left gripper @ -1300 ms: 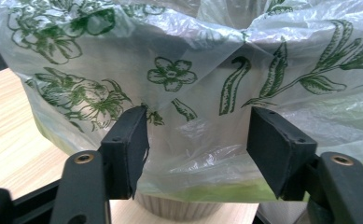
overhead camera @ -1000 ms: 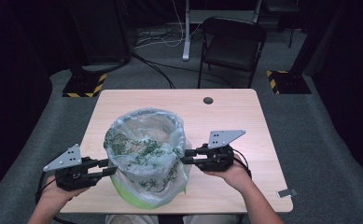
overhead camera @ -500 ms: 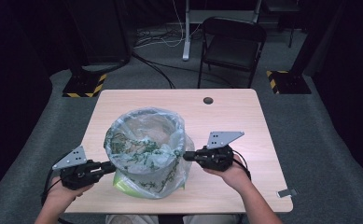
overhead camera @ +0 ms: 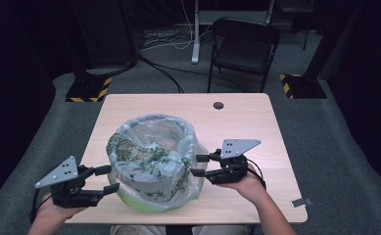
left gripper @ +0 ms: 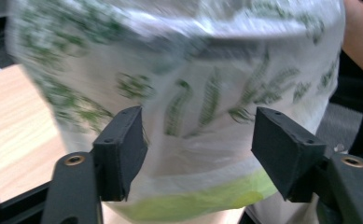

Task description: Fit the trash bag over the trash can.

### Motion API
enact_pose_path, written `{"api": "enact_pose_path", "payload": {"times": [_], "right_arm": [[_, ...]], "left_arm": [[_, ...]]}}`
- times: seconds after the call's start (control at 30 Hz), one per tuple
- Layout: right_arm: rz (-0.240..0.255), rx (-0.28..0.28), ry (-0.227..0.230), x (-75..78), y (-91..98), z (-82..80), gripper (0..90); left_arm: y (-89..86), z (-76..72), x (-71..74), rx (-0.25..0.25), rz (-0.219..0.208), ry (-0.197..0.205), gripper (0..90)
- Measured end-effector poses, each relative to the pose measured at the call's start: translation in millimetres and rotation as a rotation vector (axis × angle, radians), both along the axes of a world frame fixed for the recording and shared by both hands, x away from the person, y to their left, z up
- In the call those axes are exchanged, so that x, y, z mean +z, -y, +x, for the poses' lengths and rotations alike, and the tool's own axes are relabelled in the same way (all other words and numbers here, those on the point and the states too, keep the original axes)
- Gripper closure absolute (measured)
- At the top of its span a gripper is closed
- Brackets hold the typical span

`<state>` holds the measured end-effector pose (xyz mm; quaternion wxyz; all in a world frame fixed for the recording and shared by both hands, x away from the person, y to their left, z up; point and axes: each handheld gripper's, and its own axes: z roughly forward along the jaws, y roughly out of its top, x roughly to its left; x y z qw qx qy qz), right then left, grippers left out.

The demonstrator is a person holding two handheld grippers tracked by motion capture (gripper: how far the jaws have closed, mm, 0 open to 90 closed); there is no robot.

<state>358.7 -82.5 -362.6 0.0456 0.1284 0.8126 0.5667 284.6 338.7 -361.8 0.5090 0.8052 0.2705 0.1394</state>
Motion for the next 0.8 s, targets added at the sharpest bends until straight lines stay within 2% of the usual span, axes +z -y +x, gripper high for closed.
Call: {"api": "enact_pose_path", "payload": {"times": [0.03,0.13,0.27,0.3,0.4,0.5,0.67,0.8], "right_arm": [[-0.009,-0.003,-0.001,-1.3,-1.3,0.3,49.4],[-0.023,-0.015,-0.006,-5.1,-4.0,0.7,48.2],[-0.029,-0.021,-0.003,-8.0,-3.8,1.3,48.3],[-0.030,-0.026,-0.007,-8.8,-3.4,2.0,48.3],[-0.031,-0.043,-0.012,-11.4,-1.0,4.9,48.2],[-0.024,-0.051,-0.022,-13.7,3.6,6.5,47.9],[0.008,-0.069,-0.013,-10.9,17.8,4.8,46.8],[0.011,-0.111,-0.005,-9.4,29.7,5.9,45.8]], "left_arm": [[2.4,1.3,-4.0,0.003,0.019,-0.005,33.2],[5.8,8.5,-16.1,0.012,0.023,-0.037,37.2],[8.8,18.0,-27.6,0.035,0.046,-0.057,40.0],[8.5,19.9,-29.9,0.031,0.047,-0.064,38.9],[4.7,23.8,-36.8,0.063,0.048,-0.080,40.3],[-0.1,24.8,-43.4,0.061,0.051,-0.102,40.1],[-16.8,22.9,-43.1,0.089,0.013,-0.095,39.5],[-32.9,26.0,-41.7,0.164,-0.021,-0.085,39.3]]}}
